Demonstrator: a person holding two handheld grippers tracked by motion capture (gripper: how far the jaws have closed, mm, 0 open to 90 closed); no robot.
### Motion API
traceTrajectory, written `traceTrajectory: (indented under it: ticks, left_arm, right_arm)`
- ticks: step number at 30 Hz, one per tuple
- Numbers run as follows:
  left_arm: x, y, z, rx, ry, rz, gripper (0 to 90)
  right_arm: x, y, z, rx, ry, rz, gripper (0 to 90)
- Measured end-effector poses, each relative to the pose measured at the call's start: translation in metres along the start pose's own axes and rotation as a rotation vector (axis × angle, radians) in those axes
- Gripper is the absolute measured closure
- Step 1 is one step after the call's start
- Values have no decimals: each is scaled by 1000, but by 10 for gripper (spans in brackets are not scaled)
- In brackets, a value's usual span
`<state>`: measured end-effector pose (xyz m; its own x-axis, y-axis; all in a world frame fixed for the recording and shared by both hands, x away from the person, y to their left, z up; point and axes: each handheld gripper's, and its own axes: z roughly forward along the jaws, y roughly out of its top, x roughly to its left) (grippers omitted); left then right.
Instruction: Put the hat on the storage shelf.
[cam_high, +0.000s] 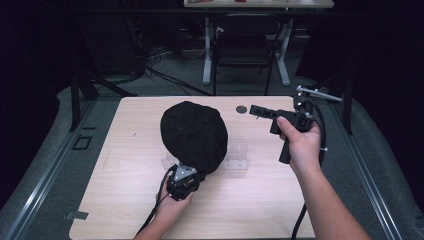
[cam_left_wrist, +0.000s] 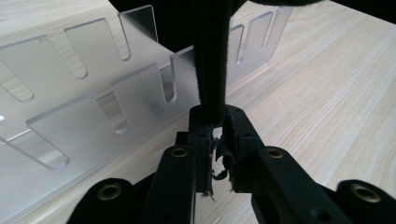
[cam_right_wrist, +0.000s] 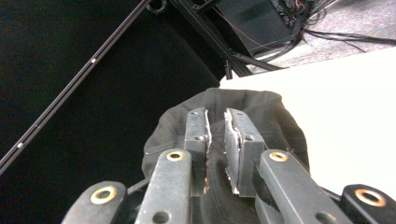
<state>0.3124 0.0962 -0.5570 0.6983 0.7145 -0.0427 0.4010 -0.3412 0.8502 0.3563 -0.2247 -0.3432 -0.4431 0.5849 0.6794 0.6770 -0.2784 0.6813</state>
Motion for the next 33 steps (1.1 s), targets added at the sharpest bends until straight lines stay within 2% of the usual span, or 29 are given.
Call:
traceTrajectory:
  ticks: [7,12,18,22,23,25,33]
  left_arm:
    - [6,1,-8,-11,-15,-17,715]
    - [8,1,-13,-12,-12,-31,646]
    - [12,3,-22,-30,-28,-82,581]
    - [16,3,-27,-24,-34,-95,548]
    - [19,3,-30,-22,-38,-112,540]
    - [22,3,-34,-15,-37,-120,525]
    - [33,3,-53,-14,-21,-127,483]
  right_arm:
    - [-4,-3,-4,3,-33,-8,777]
    - [-3,-7,-6,11,-39,-21,770]
    - [-1,-11,-10,6,-69,-58,754]
    - [-1,-13,-13,14,-92,-81,742]
    - [0,-14,-14,16,-98,-85,740]
    - [0,-15,-15,19,-104,-93,727]
    - [-2,-18,-26,13,-138,-120,688]
